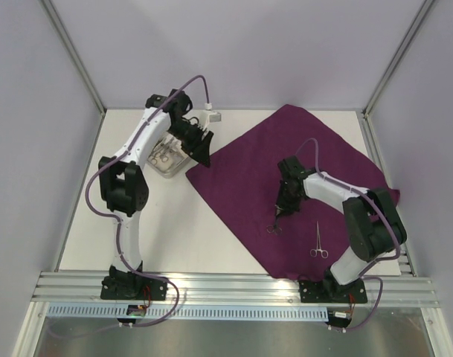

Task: Prepare the surgical pack

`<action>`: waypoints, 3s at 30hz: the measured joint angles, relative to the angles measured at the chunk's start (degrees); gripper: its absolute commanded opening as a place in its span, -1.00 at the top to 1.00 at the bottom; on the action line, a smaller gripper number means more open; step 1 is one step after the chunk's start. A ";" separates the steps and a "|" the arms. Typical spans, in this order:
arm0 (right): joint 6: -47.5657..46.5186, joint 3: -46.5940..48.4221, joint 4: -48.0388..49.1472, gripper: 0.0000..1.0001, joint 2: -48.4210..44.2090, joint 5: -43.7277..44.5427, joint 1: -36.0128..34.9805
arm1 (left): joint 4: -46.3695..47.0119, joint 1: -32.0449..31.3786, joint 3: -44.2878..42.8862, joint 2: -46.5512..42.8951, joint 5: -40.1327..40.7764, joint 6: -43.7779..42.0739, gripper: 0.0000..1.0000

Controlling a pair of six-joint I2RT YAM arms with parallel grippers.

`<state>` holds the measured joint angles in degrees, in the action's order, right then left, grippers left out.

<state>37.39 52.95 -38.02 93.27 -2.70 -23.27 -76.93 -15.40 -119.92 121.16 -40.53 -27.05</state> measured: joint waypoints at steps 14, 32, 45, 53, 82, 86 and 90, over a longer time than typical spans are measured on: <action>1.53 3.37 0.92 0.81 2.23 1.86 -0.61 | -0.07 -9.51 3.76 0.74 -7.02 6.84 -0.14; 1.33 9.66 -7.91 0.47 6.84 9.77 -8.17 | -0.04 -8.98 3.76 0.79 -6.71 6.67 -0.15; 1.31 10.27 -8.02 0.57 8.72 8.37 -7.19 | -0.04 -8.98 3.76 0.79 -6.56 6.29 -0.15; 0.24 10.56 -8.15 0.99 9.27 7.61 -6.91 | -0.04 -8.98 3.76 0.79 -5.95 6.14 -0.14; 4.83 4.35 4.81 0.99 1.84 3.91 -6.47 | -0.07 -9.05 3.76 0.79 -7.69 4.61 -0.14; 5.84 4.33 6.05 0.99 1.81 2.93 -6.43 | 0.07 -9.84 3.96 1.27 -8.66 4.85 -0.17; 7.34 4.33 7.43 0.99 1.11 1.99 -6.43 | 0.02 -11.72 5.79 1.97 -8.92 5.79 -0.19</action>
<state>44.73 57.28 -30.59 94.39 -0.71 -29.69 -76.90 -27.11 -114.13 123.13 -49.45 -21.26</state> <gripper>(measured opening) 0.073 0.591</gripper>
